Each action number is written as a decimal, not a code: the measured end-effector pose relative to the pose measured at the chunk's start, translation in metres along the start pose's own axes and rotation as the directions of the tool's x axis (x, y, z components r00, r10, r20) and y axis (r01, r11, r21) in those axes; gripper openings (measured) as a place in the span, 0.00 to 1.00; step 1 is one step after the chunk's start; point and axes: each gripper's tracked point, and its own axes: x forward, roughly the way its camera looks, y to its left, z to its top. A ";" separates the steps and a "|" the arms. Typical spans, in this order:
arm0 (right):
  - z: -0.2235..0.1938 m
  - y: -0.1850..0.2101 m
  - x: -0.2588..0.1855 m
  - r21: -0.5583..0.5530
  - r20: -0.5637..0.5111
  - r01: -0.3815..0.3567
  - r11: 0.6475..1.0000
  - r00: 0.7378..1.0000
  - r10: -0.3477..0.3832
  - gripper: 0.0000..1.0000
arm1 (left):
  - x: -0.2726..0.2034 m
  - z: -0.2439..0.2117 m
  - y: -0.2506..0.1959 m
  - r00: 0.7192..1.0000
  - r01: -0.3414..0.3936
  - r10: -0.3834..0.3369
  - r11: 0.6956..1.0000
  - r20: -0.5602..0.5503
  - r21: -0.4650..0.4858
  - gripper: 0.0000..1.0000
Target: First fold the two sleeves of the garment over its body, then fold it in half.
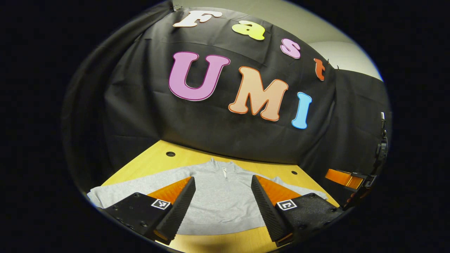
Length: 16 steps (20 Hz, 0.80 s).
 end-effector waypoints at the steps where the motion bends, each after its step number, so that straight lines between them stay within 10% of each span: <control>1: 0.000 -0.001 0.002 -0.004 -0.002 0.003 1.000 1.000 -0.003 0.96 | 0.001 0.000 0.004 1.000 -0.009 0.009 1.000 0.001 0.003 0.93; 7: -0.005 -0.017 0.015 0.013 -0.018 0.032 0.999 0.999 -0.032 0.96 | 0.008 -0.004 0.008 1.000 -0.014 0.015 1.000 -0.020 0.009 0.93; 16: -0.014 -0.136 0.047 0.030 -0.026 0.272 0.962 0.962 -0.271 0.96 | 0.015 -0.009 0.015 0.998 -0.035 0.035 0.999 -0.045 -0.009 0.93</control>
